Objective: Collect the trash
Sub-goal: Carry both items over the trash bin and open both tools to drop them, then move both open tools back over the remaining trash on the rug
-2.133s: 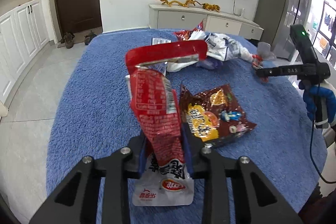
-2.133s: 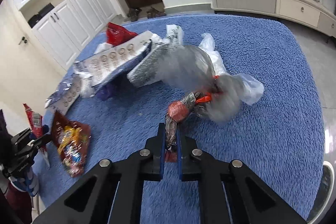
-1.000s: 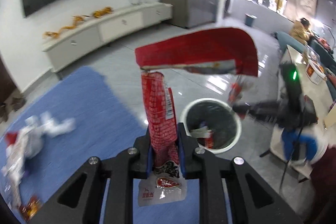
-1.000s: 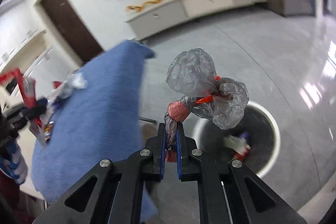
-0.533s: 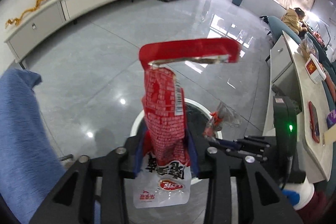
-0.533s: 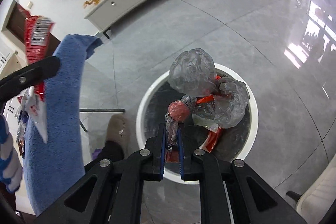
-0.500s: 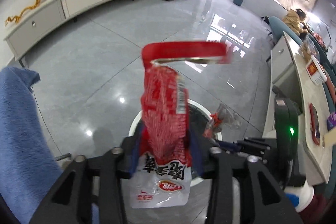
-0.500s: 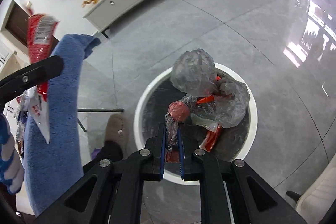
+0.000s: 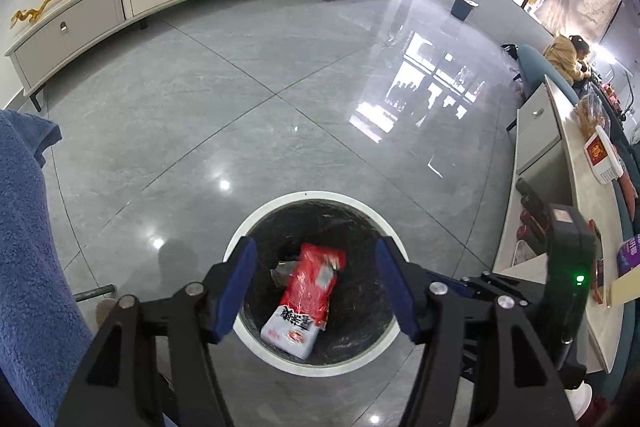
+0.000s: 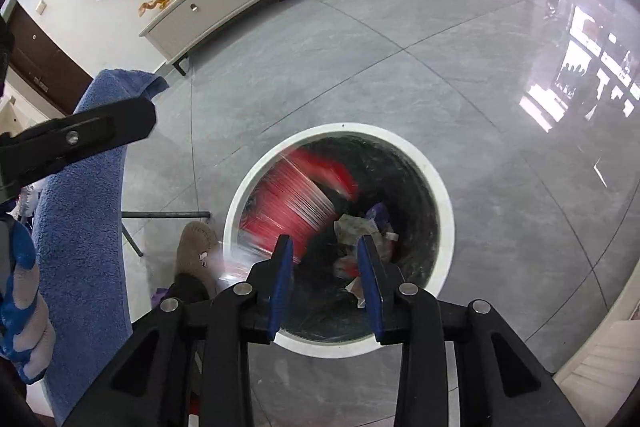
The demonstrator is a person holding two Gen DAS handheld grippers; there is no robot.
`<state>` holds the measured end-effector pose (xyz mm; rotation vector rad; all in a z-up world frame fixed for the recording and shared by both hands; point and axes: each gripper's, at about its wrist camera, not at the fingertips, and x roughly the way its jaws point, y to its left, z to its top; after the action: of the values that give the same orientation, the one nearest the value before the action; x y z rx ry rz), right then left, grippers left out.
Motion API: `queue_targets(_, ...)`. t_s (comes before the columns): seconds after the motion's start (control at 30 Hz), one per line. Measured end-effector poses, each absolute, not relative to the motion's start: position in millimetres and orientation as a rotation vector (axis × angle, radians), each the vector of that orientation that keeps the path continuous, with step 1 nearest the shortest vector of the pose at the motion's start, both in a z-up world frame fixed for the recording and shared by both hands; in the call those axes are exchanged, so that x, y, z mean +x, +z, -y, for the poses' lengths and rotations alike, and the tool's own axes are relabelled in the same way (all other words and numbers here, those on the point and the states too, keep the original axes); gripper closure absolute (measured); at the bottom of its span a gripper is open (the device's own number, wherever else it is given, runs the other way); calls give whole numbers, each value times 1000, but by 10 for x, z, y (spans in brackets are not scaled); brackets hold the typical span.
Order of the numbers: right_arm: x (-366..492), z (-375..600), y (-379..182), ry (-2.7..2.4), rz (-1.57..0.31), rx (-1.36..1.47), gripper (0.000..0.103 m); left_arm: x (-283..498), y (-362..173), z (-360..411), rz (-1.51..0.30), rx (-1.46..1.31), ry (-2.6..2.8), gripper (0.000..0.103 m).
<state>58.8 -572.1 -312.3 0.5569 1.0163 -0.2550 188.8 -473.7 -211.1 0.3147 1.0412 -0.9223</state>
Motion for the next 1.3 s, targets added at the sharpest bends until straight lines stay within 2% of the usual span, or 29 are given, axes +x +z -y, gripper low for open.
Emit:
queue_targets(0.13, 470, 5646, -2848, -280, -973, 512, 70, 1806, -1859, 4526, -973, 277, -902, 42)
queue_targets(0.4, 366, 5421, -2192, -273, -847, 410, 66, 1535, -1135, 3792, -719, 212, -844, 42)
queue_targets(0.53, 329, 5195, -1836, -238, -774, 379, 64, 1386, -873, 3347, -668, 216, -834, 42)
queue_targets(0.87, 383, 4530, -1266, -129, -675, 311, 62, 1155, -626, 2050, -591, 217, -679, 42)
queue_targets(1.3, 474, 3569, -894, 24, -637, 224, 61, 979, -610, 383, -558, 126, -398, 42)
